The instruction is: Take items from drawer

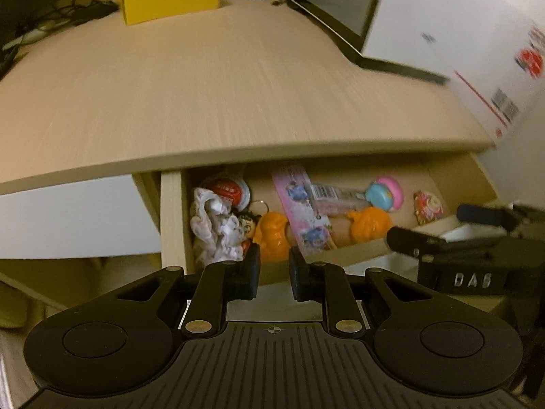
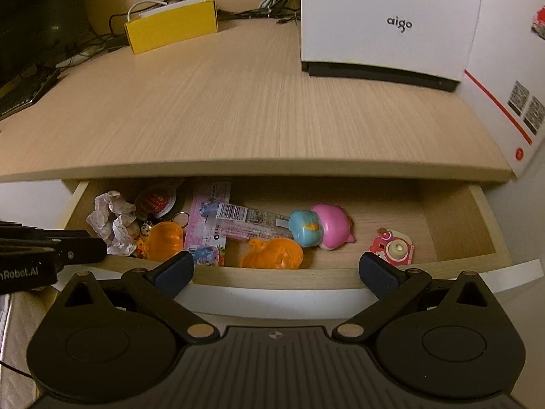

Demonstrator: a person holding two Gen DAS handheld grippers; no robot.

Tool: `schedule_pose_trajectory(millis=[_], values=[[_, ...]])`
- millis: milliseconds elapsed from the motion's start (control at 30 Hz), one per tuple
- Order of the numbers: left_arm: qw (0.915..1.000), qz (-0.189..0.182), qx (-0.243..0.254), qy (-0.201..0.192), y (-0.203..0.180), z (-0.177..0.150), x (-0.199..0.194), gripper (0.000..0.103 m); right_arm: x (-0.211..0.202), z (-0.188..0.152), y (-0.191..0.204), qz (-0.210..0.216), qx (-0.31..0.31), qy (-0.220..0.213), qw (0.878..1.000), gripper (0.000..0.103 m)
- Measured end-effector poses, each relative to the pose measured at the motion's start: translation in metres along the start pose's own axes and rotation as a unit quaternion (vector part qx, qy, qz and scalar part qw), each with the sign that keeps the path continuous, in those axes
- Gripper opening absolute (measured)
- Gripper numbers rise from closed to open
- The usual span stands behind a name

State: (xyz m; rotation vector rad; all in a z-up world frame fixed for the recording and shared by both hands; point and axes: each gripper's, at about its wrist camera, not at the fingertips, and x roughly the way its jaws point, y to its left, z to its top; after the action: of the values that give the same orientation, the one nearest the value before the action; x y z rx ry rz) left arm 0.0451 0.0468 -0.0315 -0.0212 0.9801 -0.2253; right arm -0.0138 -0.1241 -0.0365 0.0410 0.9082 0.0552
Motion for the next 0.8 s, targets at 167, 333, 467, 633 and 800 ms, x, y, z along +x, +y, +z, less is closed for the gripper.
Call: schedule_pose_trajectory(millis=[167, 333, 467, 633, 800], values=[[0.9998, -0.003, -0.007, 0.021, -0.003, -0.014, -0.012, 0.020, -0.015, -0.010, -0.005, 0.020, 0.006, 0.028, 0.999, 0.103], [0.9986, -0.007, 0.004, 0.051, -0.008, -0.022, -0.016, 0.019, -0.024, -0.018, -0.005, 0.026, -0.002, 0.049, 0.998, 0.103], [0.9968, -0.015, 0.019, 0.076, -0.011, -0.022, -0.015, 0.019, -0.024, -0.013, -0.006, 0.037, -0.015, 0.073, 0.997, 0.103], [0.9946, -0.020, 0.045, 0.092, -0.012, -0.024, -0.016, 0.019, -0.025, -0.009, -0.010, 0.053, -0.032, 0.096, 0.994, 0.103], [0.9938, -0.022, 0.063, 0.089, -0.013, -0.020, -0.014, 0.019, -0.025, -0.009, -0.007, 0.047, -0.038, 0.107, 0.992, 0.103]])
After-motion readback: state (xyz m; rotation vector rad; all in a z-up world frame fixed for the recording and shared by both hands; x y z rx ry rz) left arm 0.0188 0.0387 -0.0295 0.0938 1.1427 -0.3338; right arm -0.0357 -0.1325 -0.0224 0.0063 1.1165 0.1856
